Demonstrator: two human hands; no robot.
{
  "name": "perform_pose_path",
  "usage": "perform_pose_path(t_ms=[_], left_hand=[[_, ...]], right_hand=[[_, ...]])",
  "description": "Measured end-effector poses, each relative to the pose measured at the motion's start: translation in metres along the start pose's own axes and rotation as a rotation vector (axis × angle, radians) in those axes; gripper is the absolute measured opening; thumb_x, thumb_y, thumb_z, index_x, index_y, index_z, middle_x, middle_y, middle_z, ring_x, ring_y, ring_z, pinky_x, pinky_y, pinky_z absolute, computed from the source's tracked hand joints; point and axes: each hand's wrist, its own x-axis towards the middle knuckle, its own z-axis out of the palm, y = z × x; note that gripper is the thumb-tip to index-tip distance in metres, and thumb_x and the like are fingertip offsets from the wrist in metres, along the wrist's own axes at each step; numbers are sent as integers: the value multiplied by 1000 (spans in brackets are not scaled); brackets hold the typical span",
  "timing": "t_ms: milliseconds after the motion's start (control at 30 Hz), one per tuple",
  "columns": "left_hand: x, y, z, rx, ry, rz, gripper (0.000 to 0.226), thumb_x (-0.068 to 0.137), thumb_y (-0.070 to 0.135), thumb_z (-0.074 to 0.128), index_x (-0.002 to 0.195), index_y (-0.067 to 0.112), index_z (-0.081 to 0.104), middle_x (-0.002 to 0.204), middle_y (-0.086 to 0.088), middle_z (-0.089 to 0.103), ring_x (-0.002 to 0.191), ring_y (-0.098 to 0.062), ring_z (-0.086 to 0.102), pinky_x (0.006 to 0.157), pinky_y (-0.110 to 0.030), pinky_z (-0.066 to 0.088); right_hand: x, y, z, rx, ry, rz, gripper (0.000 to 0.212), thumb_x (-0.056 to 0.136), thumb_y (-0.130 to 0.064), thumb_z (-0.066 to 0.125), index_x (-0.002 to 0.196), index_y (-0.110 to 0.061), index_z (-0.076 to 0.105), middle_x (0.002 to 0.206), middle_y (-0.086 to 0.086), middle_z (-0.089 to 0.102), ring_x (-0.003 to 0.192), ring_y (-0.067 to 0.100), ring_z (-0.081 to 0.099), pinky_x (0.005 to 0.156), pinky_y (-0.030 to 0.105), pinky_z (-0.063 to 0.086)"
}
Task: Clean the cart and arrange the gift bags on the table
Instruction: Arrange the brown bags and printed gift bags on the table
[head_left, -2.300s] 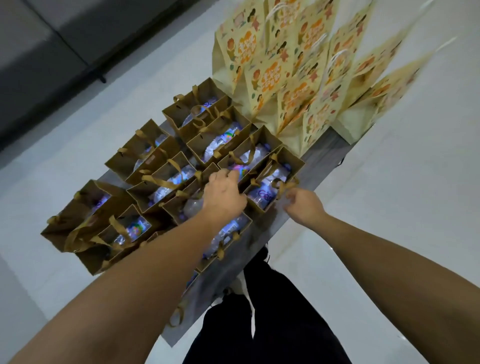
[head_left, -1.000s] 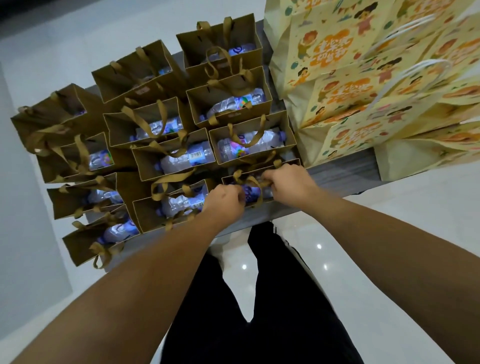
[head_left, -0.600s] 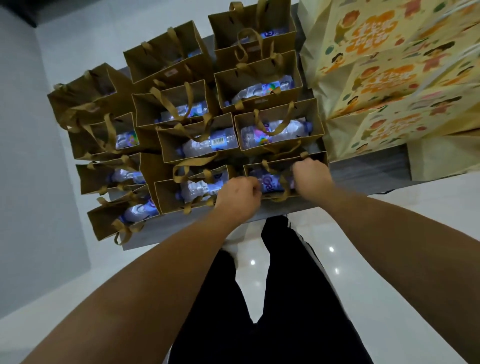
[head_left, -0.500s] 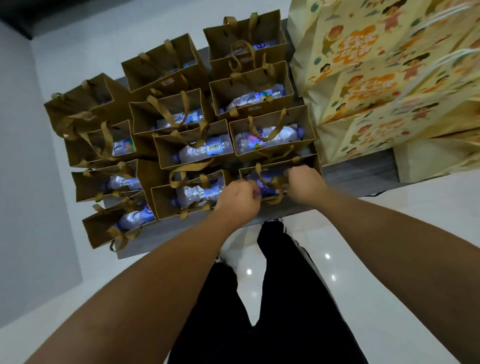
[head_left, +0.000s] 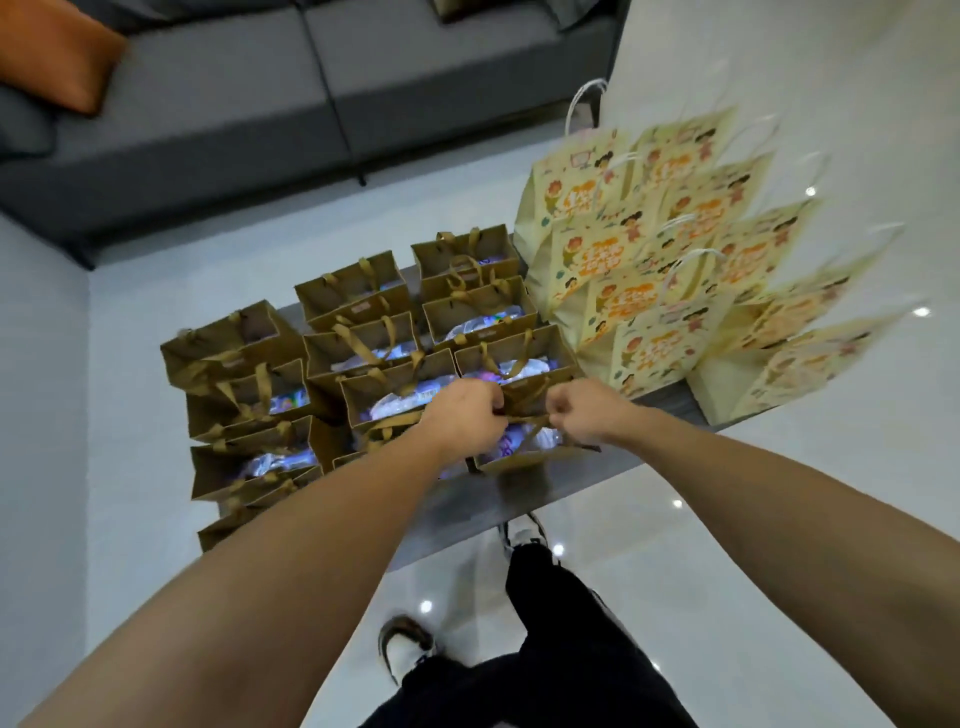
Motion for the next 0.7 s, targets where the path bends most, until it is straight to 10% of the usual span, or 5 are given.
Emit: perform_pose_path(t_ms=[333, 700], left_hand=[[-54, 33, -88, 117, 70, 229, 75, 79, 34, 81, 145, 22, 46, 138, -5, 56, 127, -26, 53, 102, -41, 49], [-125, 5, -187, -113, 437, 257, 12, 98, 33, 60, 109, 30, 64, 94, 8, 64, 88, -12, 61, 80, -33, 55]], right_hand=[[-99, -126, -104, -63, 295, -36, 26, 74, 2, 60, 61, -17, 47, 65, 3, 46, 63, 20, 49, 53, 32, 41], [-157, -239, -168, 251, 767, -185, 23, 87, -6, 69, 69, -14, 57, 68, 6, 57, 64, 21, 60, 57, 34, 56]])
